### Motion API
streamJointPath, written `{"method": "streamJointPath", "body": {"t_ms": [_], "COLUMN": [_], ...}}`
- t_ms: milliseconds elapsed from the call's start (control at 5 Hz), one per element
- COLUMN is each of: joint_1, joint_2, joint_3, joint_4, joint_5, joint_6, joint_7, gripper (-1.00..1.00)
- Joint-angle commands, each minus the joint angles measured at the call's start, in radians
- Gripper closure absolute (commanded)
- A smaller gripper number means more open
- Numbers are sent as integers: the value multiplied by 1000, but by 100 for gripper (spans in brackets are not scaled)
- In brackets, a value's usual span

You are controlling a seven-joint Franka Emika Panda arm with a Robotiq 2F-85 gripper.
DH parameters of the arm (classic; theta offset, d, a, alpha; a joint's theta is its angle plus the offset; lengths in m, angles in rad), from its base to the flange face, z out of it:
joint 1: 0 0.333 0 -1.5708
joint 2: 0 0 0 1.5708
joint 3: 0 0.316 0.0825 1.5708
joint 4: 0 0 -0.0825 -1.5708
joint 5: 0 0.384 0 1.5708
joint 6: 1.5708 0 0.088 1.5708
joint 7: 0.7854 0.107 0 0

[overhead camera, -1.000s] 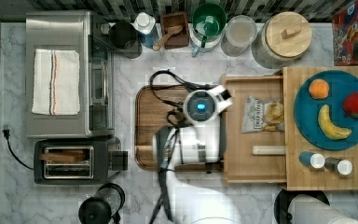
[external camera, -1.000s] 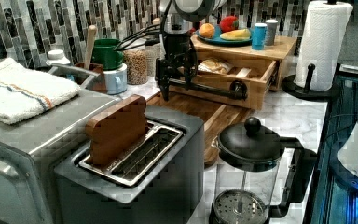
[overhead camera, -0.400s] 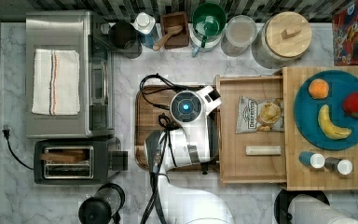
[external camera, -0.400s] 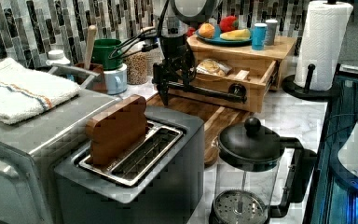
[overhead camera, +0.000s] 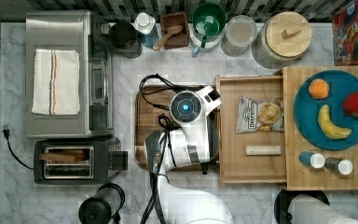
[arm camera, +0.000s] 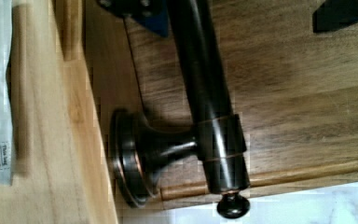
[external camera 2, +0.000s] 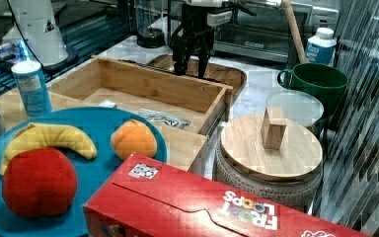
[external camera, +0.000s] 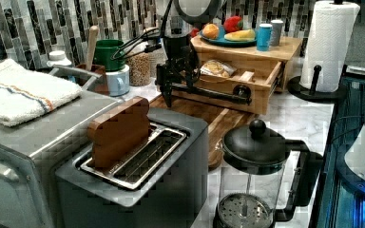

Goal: Open the drawer.

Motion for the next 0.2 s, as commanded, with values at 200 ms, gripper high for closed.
{"method": "streamJointPath", "body": {"t_ms": [200], "joint_1": [63], "joint_2": [-27], "joint_3": [64], "joint_4": [-27], "joint_5": [37], "joint_6": [-7], "joint_7": [64], "gripper": [-100]}}
